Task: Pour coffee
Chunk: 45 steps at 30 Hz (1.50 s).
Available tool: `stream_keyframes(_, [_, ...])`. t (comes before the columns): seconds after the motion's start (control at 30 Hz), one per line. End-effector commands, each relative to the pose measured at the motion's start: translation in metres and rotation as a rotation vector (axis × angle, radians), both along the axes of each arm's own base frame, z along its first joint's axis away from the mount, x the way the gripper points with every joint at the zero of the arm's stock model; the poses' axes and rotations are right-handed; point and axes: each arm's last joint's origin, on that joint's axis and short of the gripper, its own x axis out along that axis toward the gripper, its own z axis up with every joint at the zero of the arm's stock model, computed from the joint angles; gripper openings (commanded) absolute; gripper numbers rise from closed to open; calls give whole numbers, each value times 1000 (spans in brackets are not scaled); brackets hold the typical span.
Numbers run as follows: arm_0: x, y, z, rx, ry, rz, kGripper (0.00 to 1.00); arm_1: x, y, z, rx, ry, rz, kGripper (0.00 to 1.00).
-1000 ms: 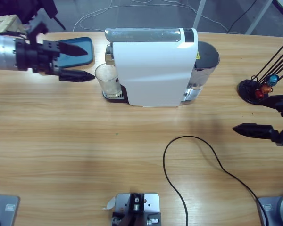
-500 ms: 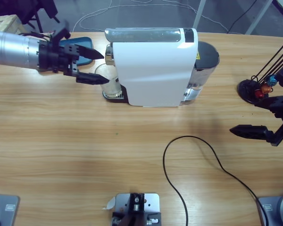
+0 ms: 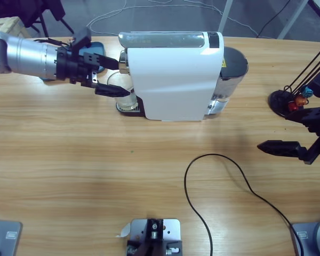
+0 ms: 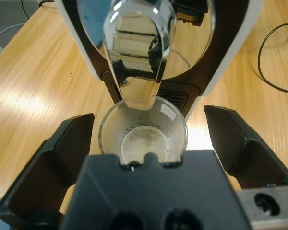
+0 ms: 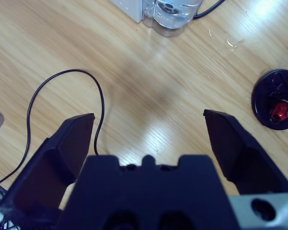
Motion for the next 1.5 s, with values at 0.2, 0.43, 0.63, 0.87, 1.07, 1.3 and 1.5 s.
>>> stream_keyframes(0.2, [9, -4, -23, 84, 9, 40, 1000, 1, 4, -8, -9, 29, 24, 1000])
stream_keyframes(0.43, [10, -10, -24, 92, 13, 23, 993, 2, 4, -9, -11, 28, 22, 1000])
stream_keyframes(0.63, [12, -11, -23, 103, 22, 21, 885, 1, 3, -8, -8, 21, 19, 1000])
stream_keyframes(0.87, [9, -9, -23, 115, 28, 9, 319, -1, 2, -8, -3, 12, 18, 1000])
stream_keyframes(1.07, [4, 11, -14, 113, 53, 11, 0, -1, 2, -8, -4, 11, 15, 1000])
stream_keyframes(1.3, [32, 79, 52, 38, -34, 301, 0, -1, 2, -8, -2, 8, 15, 1000])
stream_keyframes(1.5, [95, 138, 25, 43, 89, 652, 0, 0, 2, -9, -3, 10, 15, 1000])
